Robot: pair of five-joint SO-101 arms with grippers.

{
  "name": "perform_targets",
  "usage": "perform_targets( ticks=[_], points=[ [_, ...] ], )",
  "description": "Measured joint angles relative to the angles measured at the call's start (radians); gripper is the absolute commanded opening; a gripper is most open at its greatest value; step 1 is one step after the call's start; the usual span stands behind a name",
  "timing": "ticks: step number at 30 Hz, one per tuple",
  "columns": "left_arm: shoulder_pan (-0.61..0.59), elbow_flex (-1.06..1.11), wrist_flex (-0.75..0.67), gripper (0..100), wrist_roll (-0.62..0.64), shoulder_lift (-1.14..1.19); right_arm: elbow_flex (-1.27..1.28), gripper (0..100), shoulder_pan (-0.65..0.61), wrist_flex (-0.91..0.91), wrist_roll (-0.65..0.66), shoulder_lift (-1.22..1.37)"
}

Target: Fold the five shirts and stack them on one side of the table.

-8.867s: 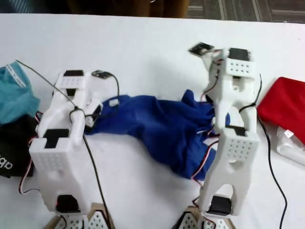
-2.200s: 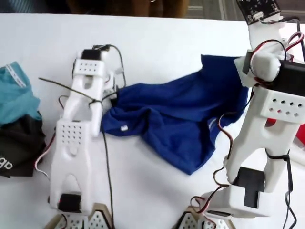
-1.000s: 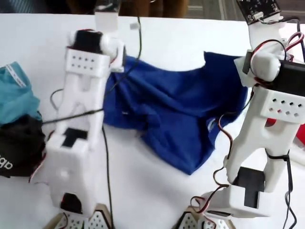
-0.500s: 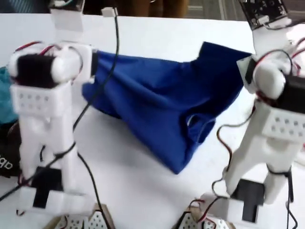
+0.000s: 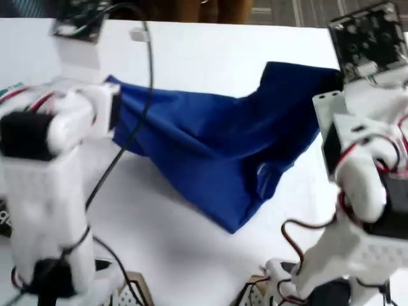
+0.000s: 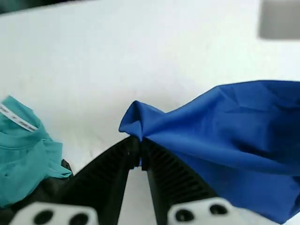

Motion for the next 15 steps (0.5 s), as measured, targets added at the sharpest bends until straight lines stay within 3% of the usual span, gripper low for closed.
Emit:
perform_targets(
  ticks=[15],
  points=[
    [0.0, -0.005, 0.0, 3, -0.003, -0.528, -0.003, 1.9, 0.0, 0.0, -0.057, -0.304]
  ],
)
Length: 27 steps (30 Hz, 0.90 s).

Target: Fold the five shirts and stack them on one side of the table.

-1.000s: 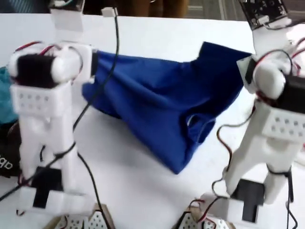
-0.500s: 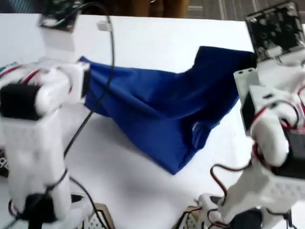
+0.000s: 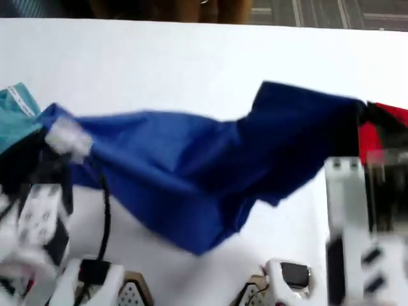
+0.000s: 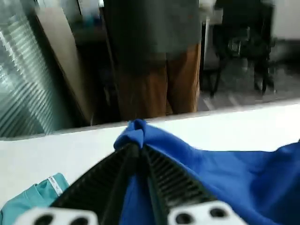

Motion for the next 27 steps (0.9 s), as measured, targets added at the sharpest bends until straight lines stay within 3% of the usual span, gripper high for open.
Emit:
perform_targets(
  ticks=[7, 17, 23, 27],
  points=[
    [0.0, 0.238, -0.075, 3, 0.046, 0.006, 0.121, 1.9, 0.0, -0.097, -0.075, 0.071],
    [0.002, 0.695, -0.598, 3, 0.12, 0.327, 0.628, 1.9, -0.028, -0.727, -0.112, 0.445],
    [-0.043, 0.692, -0.931, 3, 0.12, 0.72, 0.631, 1.9, -0.029, -0.948, -0.112, 0.824],
    [-0.097, 0.491, -0.993, 3, 0.12, 1.057, 0.477, 1.9, -0.025, -0.962, -0.112, 1.112]
  ],
)
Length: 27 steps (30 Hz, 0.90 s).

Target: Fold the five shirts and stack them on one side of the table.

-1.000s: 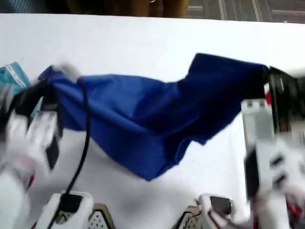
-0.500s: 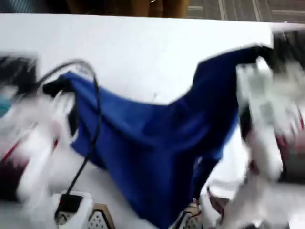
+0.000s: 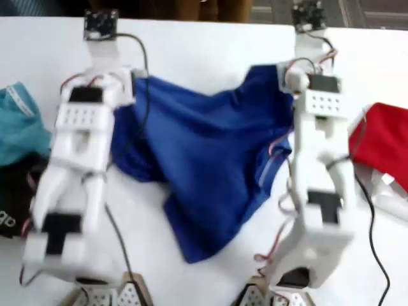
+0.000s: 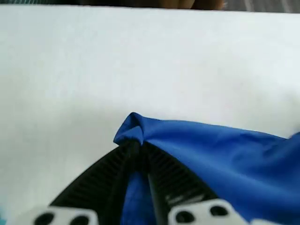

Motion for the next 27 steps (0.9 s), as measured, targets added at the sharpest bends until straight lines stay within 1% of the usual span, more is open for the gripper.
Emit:
perform_targets(
  ticks=[3, 6, 9, 14, 16, 19, 24, 27],
  points=[
    [-0.025, -0.242, 0.044, 4, 0.0, 0.261, -0.196, 1.9, 0.0, 0.023, 0.0, 0.212],
    [-0.028, -0.539, 0.146, 11, 0.0, 0.509, -0.439, 1.8, 0.0, 0.084, 0.0, 0.416],
    [-0.025, -0.862, 0.285, 16, 0.0, 0.738, -0.697, 1.8, 0.005, 0.163, 0.0, 0.608],
    [0.008, -1.395, 0.559, 16, 0.0, 1.037, -1.074, 1.8, 0.015, 0.345, 0.0, 0.859],
    [0.011, -1.551, 0.643, 16, 0.0, 1.1, -1.195, 1.8, 0.015, 0.419, 0.0, 0.91],
    [0.005, -1.599, 0.729, 16, 0.0, 1.097, -1.324, 1.8, 0.012, 0.505, 0.005, 0.931],
    [-0.006, -1.608, 0.861, 16, -0.005, 1.08, -1.355, 1.9, 0.011, 0.643, 0.104, 0.933],
    [-0.008, -1.61, 0.962, 16, -0.057, 1.025, -1.356, 1.9, 0.012, 0.732, 0.138, 0.928]
  ],
)
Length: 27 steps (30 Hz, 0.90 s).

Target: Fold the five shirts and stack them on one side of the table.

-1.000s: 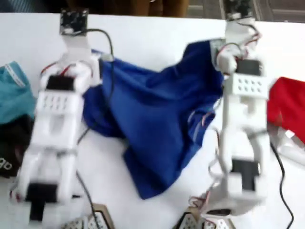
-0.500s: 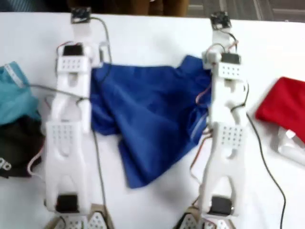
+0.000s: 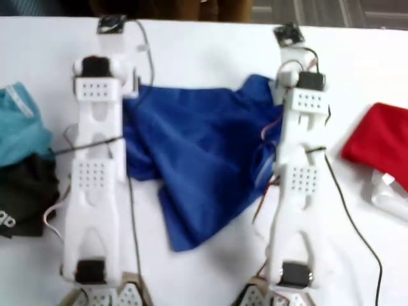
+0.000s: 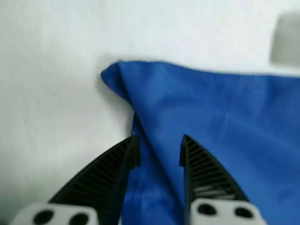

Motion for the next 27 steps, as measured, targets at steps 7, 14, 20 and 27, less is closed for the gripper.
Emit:
perform_targets(
  ticks=[7, 14, 20, 27],
  points=[
    [-0.038, 0.06, 0.031, 16, -0.041, -0.141, 0.0, 1.9, 0.0, 0.173, 0.005, -0.103],
    [-0.038, 0.473, 0.031, 16, -0.048, -0.477, 0.0, 1.9, 0.044, 0.213, 0.006, -0.256],
    [-0.015, 0.99, 0.031, 16, -0.123, -0.827, -0.002, 3.9, 0.074, 0.213, 0.04, -0.313],
    [-0.023, 1.332, 0.031, 16, -0.192, -1.059, -0.002, 23.3, 0.06, 0.224, 0.166, -0.313]
  ],
)
